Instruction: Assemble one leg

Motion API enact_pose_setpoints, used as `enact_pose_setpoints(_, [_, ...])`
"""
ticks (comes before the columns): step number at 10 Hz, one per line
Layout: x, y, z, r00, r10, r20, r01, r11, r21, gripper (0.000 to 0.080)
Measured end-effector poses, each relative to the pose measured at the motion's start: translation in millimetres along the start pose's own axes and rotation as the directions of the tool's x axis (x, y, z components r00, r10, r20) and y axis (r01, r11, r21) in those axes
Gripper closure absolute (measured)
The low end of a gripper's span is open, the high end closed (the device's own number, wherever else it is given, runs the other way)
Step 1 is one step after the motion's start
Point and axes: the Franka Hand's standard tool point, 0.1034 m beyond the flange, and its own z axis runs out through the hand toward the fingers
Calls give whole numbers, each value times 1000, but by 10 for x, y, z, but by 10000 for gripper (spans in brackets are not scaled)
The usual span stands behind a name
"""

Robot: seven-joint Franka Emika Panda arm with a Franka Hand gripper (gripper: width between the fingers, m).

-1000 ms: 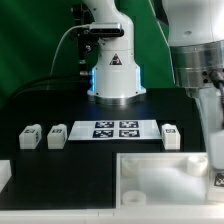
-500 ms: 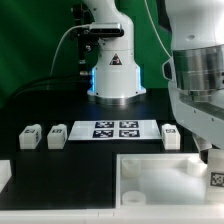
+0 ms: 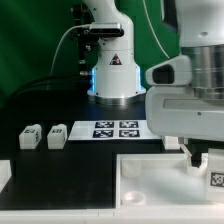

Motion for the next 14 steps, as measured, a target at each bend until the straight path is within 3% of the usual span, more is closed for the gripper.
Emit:
enact_pose_setpoints(2, [84, 57, -45, 949, -314, 0, 314, 949, -28, 178])
enact_pose_setpoints(3, [70, 48, -37, 976, -218, 0, 218, 976, -25, 178])
enact_pose_setpoints(4, [70, 48, -37, 977, -215, 0, 215, 976, -24, 358])
enact_pose_setpoints(5, [65, 40, -35, 997, -78, -1, 78, 997, -20, 358])
enact_pose_setpoints(6, [67, 52, -33, 1000, 14, -3, -14, 1000, -21, 508])
enact_pose_setpoints(8, [71, 52, -32, 973, 232, -3, -232, 973, -19, 507])
enact_pose_setpoints(10, [86, 30, -42, 804, 595, 7, -594, 803, -54, 507])
enact_pose_setpoints(12, [109, 54, -30, 434, 900, 48, -898, 436, -52, 507])
enact_pose_setpoints(13, [110, 59, -27, 370, 928, 52, -927, 372, -50, 506])
enact_pose_setpoints(14, [96, 46, -27, 240, 970, 44, -969, 242, -46, 506])
